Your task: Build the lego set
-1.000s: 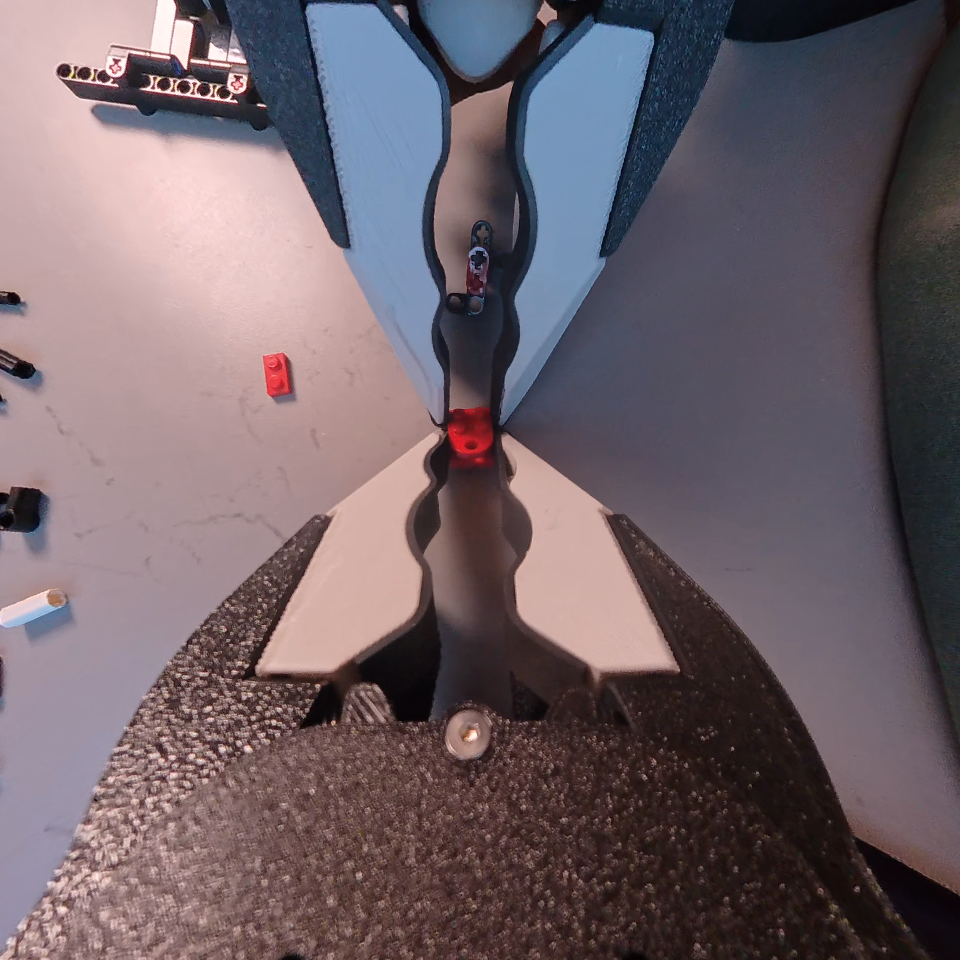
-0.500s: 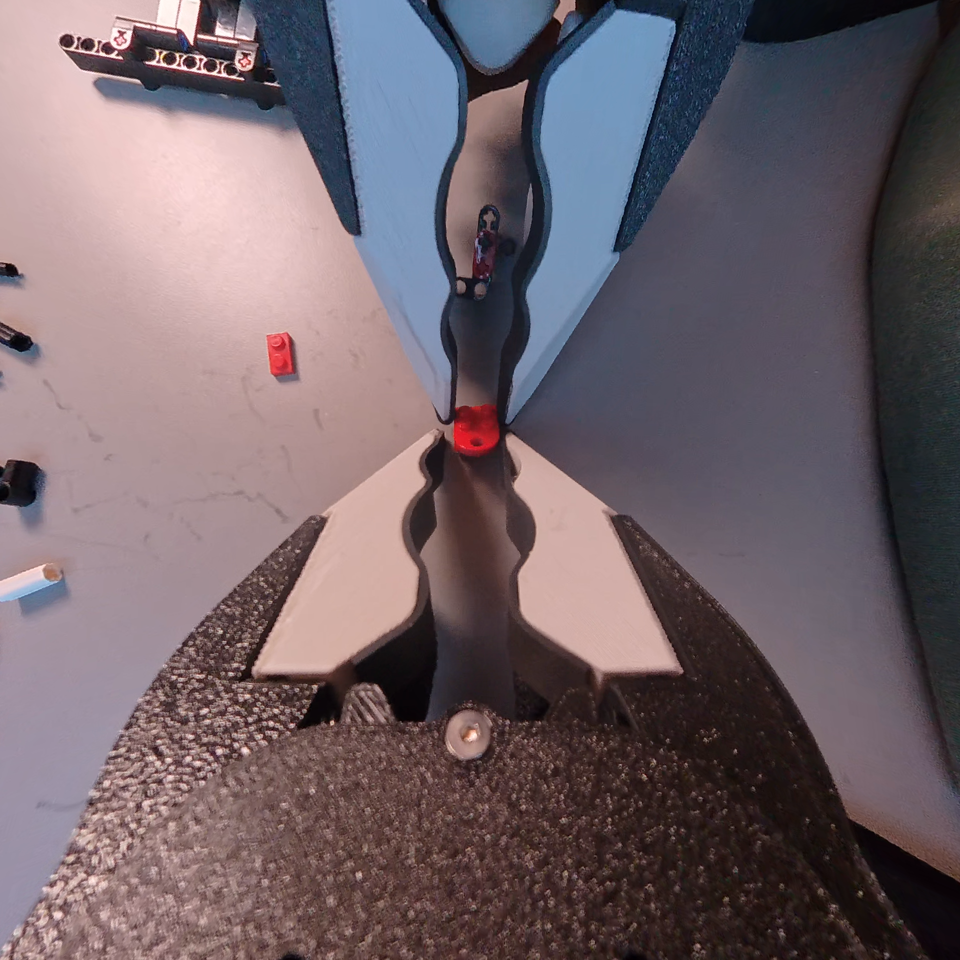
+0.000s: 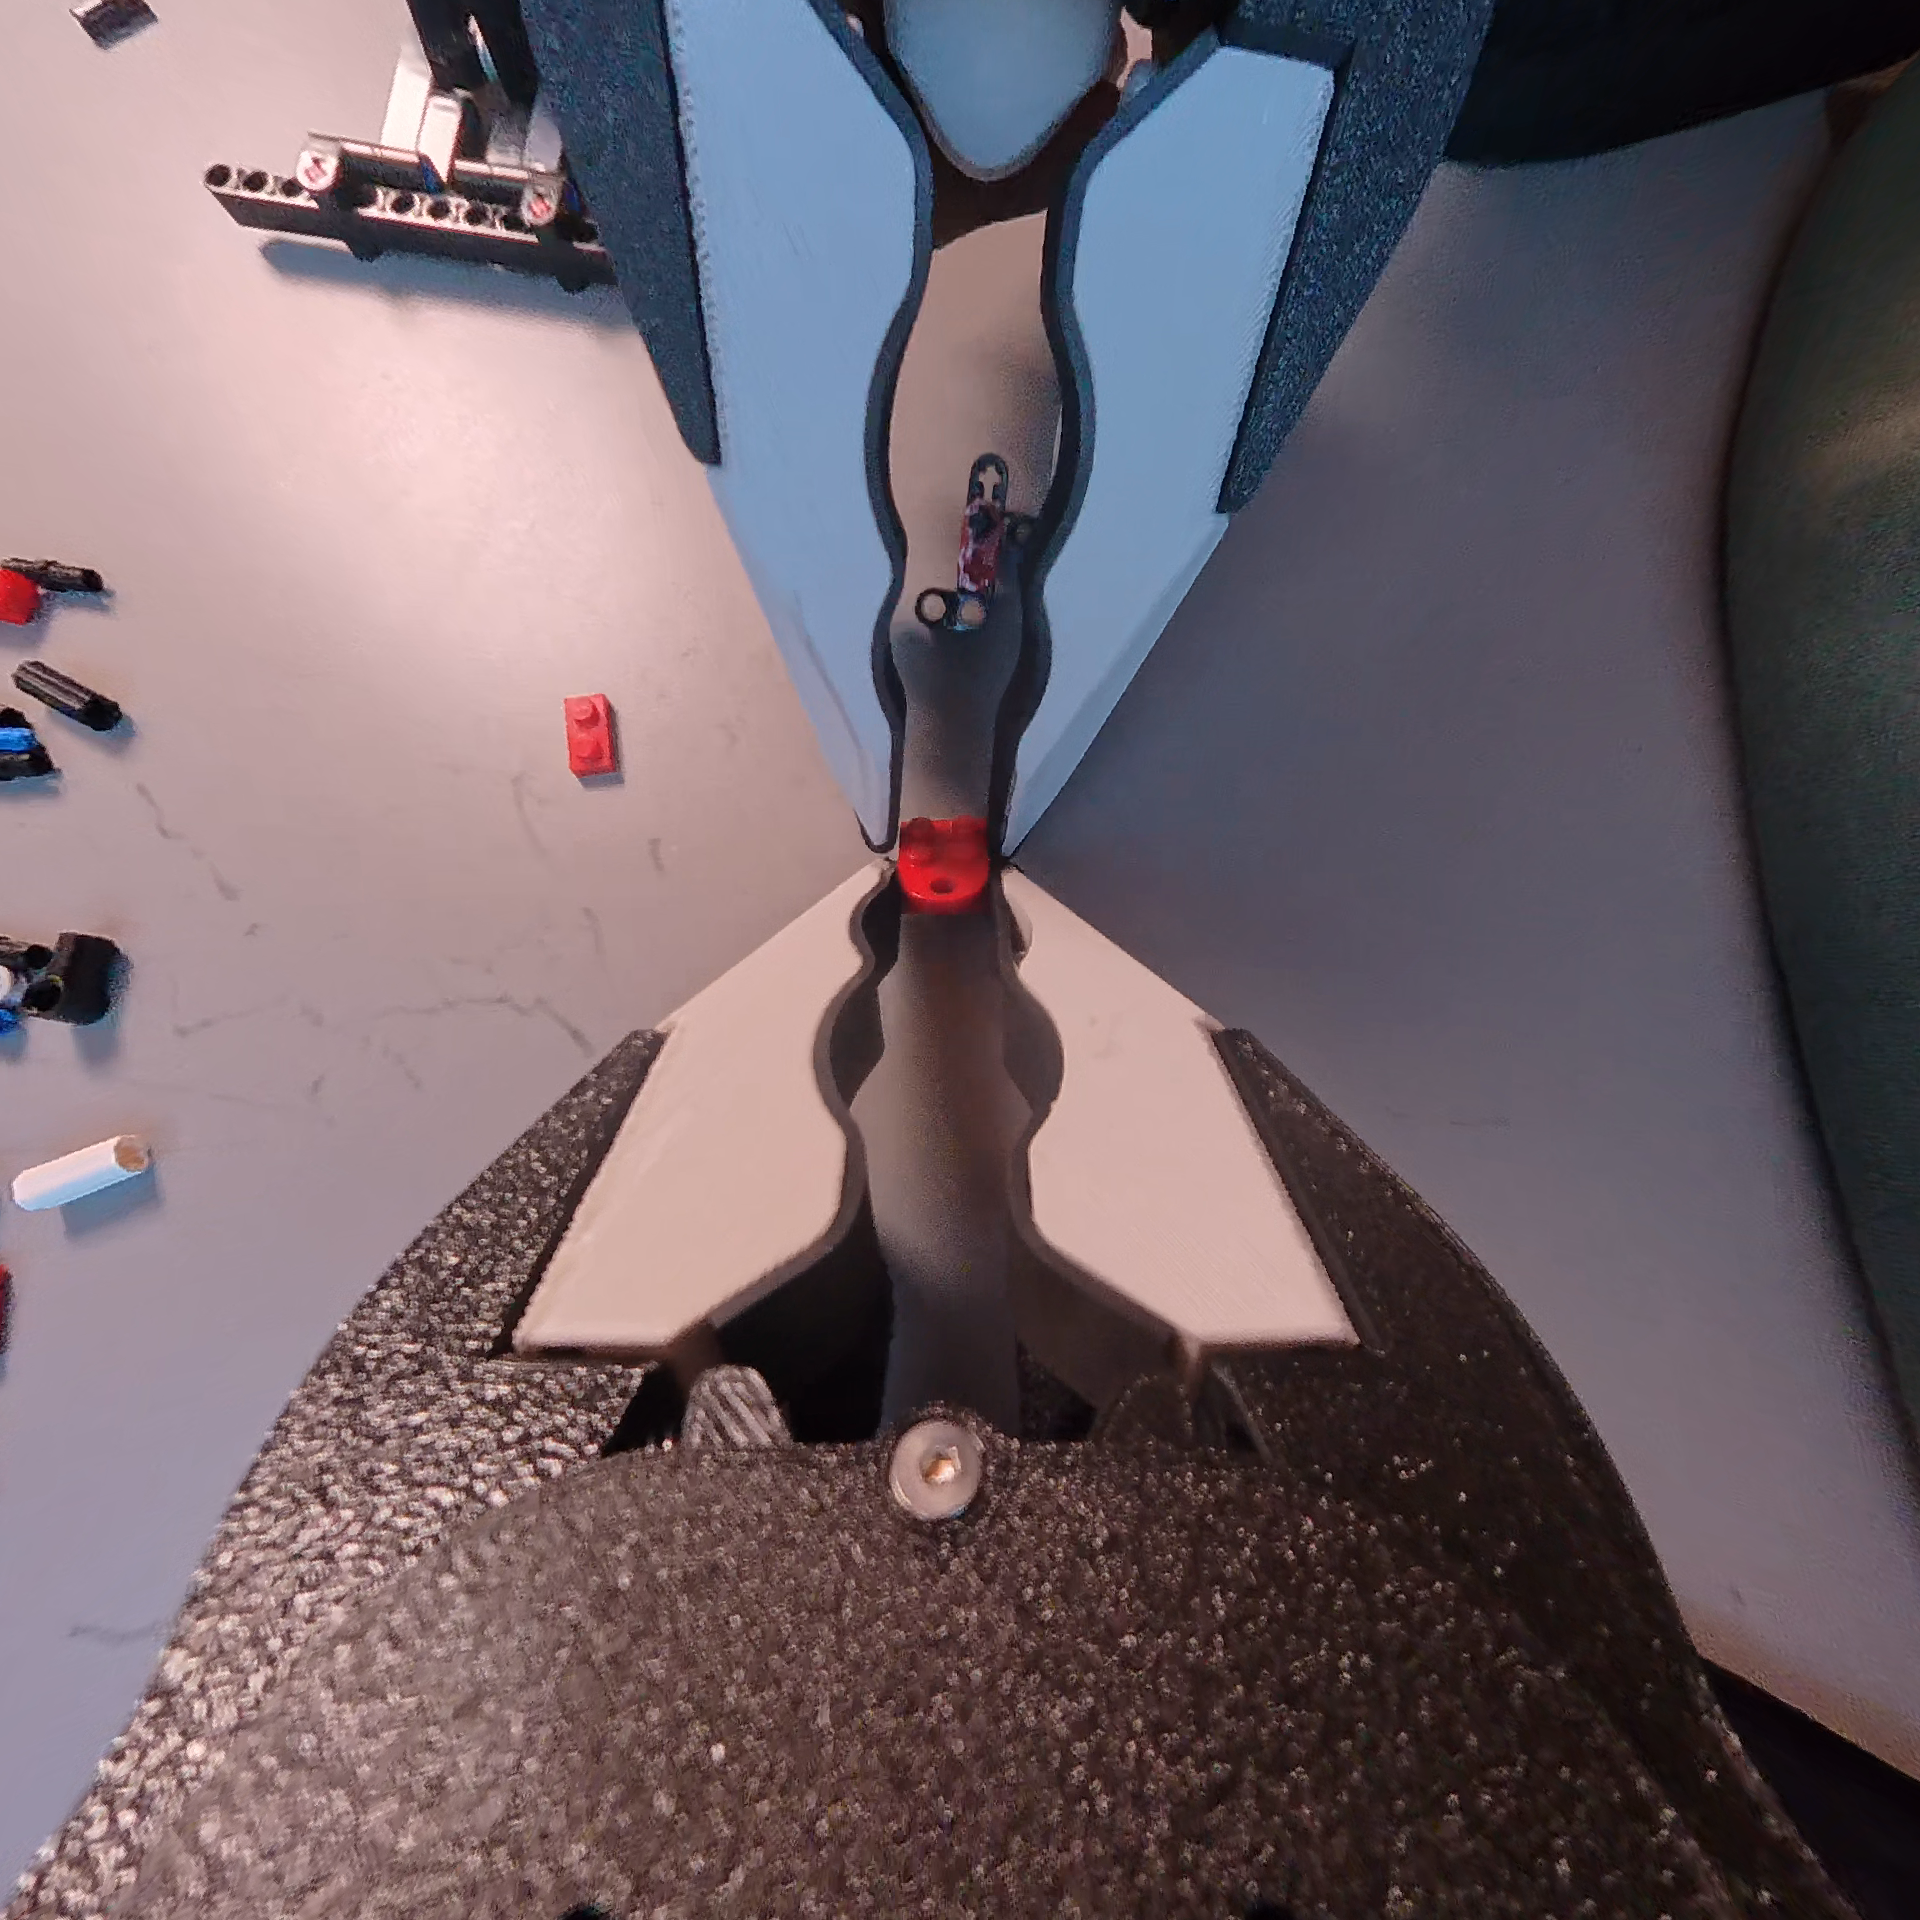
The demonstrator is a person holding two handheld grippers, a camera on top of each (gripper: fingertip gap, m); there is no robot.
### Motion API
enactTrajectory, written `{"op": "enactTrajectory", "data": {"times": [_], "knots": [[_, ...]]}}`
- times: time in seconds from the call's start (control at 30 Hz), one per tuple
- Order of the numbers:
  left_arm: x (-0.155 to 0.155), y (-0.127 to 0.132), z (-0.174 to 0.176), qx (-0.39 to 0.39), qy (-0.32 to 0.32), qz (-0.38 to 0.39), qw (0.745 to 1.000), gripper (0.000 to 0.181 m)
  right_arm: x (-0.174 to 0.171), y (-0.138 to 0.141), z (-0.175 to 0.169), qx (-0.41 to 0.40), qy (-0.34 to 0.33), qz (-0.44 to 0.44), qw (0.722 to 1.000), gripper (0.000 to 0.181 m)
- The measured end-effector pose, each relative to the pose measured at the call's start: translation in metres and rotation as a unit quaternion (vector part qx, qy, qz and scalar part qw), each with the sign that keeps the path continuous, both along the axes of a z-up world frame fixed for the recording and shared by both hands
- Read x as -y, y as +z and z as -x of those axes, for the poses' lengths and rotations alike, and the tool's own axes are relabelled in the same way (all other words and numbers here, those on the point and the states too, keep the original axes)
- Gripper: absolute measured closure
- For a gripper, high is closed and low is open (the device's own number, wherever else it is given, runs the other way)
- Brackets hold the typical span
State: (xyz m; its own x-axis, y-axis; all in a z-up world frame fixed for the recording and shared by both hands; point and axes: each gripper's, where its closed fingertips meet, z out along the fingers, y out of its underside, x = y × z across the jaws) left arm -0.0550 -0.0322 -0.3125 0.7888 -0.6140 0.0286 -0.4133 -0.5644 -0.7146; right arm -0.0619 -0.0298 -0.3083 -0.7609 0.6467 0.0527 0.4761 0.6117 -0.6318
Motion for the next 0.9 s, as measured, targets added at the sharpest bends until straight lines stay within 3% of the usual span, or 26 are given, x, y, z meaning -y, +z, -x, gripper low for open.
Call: {"op": "enactTrajectory", "data": {"times": [0.2,0.37,0.6,0.8,0.9], "knots": [[-0.006,0.037,-0.005,0.100,0.001,-0.060,0.993,0.165,-0.008,0.041,0.000,-0.048,0.005,0.031,0.998,0.155],[-0.004,0.069,-0.007,0.210,-0.002,-0.082,0.974,0.165,-0.012,0.076,-0.006,-0.145,0.035,0.033,0.988,0.150],[0.008,0.113,-0.015,0.356,-0.045,-0.088,0.929,0.165,0.001,0.115,-0.021,-0.324,0.077,-0.007,0.943,0.160],[0.008,0.138,-0.029,0.414,-0.066,-0.096,0.903,0.165,0.010,0.133,-0.024,-0.401,0.080,-0.066,0.910,0.163],[0.007,0.139,-0.036,0.409,-0.069,-0.092,0.905,0.165,0.010,0.134,-0.028,-0.405,0.084,-0.084,0.907,0.166]]}}
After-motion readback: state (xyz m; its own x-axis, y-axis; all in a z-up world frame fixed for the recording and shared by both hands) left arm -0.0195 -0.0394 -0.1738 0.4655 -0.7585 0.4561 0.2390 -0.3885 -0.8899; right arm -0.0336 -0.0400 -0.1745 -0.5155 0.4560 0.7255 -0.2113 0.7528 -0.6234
